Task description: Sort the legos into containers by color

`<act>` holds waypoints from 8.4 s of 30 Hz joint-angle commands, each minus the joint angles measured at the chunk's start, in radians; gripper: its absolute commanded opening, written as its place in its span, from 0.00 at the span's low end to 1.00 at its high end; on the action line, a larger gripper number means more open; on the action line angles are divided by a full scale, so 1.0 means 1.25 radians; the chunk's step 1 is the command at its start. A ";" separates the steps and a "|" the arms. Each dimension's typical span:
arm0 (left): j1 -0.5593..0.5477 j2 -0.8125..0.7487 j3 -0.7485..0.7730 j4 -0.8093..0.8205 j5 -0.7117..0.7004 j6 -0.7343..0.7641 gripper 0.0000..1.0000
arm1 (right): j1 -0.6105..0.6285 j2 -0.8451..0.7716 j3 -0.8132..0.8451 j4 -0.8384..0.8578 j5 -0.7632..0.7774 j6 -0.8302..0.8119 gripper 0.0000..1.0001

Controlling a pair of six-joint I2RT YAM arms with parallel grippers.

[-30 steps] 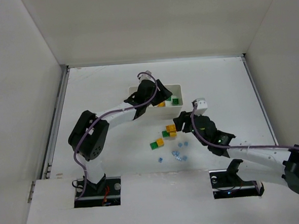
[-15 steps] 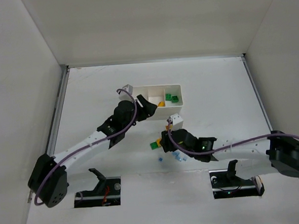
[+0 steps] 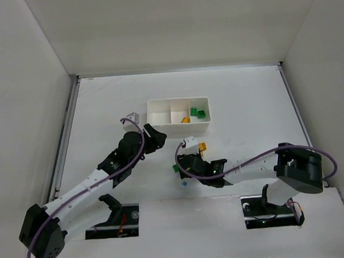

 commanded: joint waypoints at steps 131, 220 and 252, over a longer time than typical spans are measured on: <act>-0.051 0.445 0.364 0.140 -0.040 0.083 0.43 | -0.393 -0.371 -0.127 0.233 -0.143 -0.118 0.46; -0.085 0.071 -0.074 0.108 -0.049 -0.088 0.34 | -0.061 -0.015 -0.029 0.071 0.243 0.117 0.90; -0.067 0.068 -0.117 0.192 0.011 -0.087 0.34 | -0.078 0.034 0.065 0.042 0.389 0.119 0.44</act>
